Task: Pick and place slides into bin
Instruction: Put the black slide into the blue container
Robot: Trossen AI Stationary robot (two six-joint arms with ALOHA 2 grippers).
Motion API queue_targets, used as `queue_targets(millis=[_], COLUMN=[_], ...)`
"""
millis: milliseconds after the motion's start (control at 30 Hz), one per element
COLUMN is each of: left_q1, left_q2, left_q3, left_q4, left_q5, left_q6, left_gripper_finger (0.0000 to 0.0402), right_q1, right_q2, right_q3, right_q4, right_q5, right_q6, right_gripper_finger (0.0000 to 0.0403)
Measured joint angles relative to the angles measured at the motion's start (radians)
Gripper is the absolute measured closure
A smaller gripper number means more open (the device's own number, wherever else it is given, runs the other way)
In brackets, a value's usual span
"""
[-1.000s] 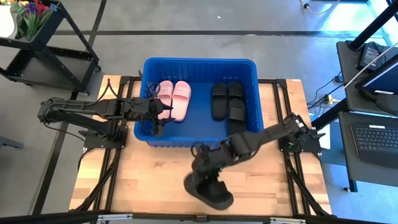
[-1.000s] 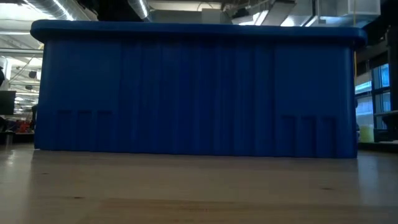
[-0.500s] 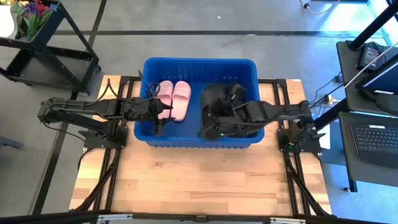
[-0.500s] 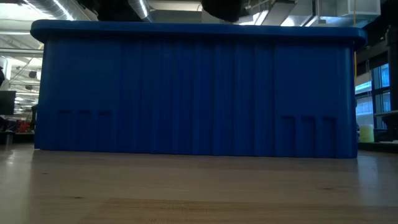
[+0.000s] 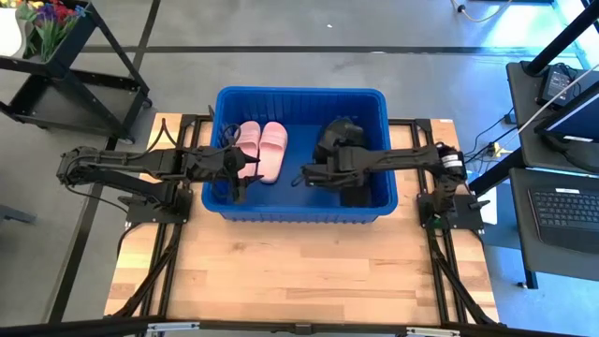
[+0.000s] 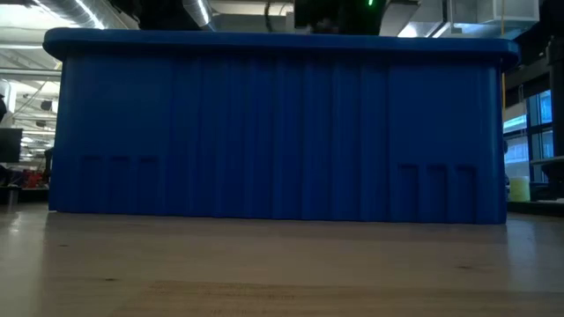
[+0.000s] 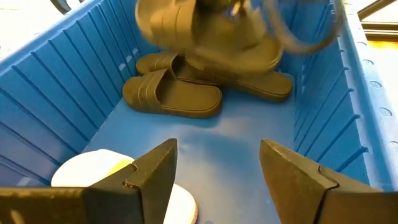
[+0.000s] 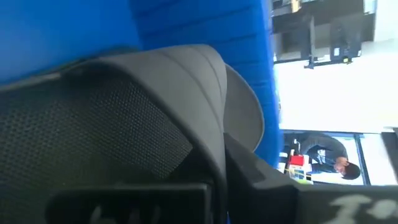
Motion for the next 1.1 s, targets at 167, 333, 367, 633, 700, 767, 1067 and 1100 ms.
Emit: queue_targets(millis=[167,333,367,633,700,767,1067,1100], left_q1=[0.0,0.0,0.0,0.0,0.0,0.0,0.0,0.0], left_q2=[0.0,0.0,0.0,0.0,0.0,0.0,0.0,0.0], left_q3=[0.0,0.0,0.0,0.0,0.0,0.0,0.0,0.0], left_q4=[0.0,0.0,0.0,-0.001,-0.001,-0.001,-0.001,-0.002], left_q5=[-0.024,-0.095,-0.106,-0.156,-0.156,-0.156,-0.157,-0.157], left_q6=[0.0,0.0,0.0,0.001,0.001,0.001,0.0,0.0], left_gripper_finger=[0.0178,0.0178,0.0178,0.0178,0.0178,0.0178,0.0178,0.0178], right_q1=[-0.042,-0.042,-0.042,-0.045,-0.045,-0.045,-0.047,-0.047], right_q2=[0.0,-0.001,-0.001,-0.003,-0.004,-0.003,-0.003,-0.003], right_q3=[-0.147,-0.242,-0.254,-0.329,-0.342,-0.346,-0.345,-0.345], right_q4=[0.254,0.445,0.462,0.516,0.545,0.562,0.601,0.601], right_q5=[-0.077,-0.087,-0.096,-0.151,-0.165,-0.176,-0.284,-0.29], right_q6=[-0.158,-0.325,-0.344,-0.328,-0.327,-0.328,-0.363,-0.368], right_gripper_finger=[0.0388,0.0388,0.0388,0.0388,0.0388,0.0384,0.0389,0.0389])
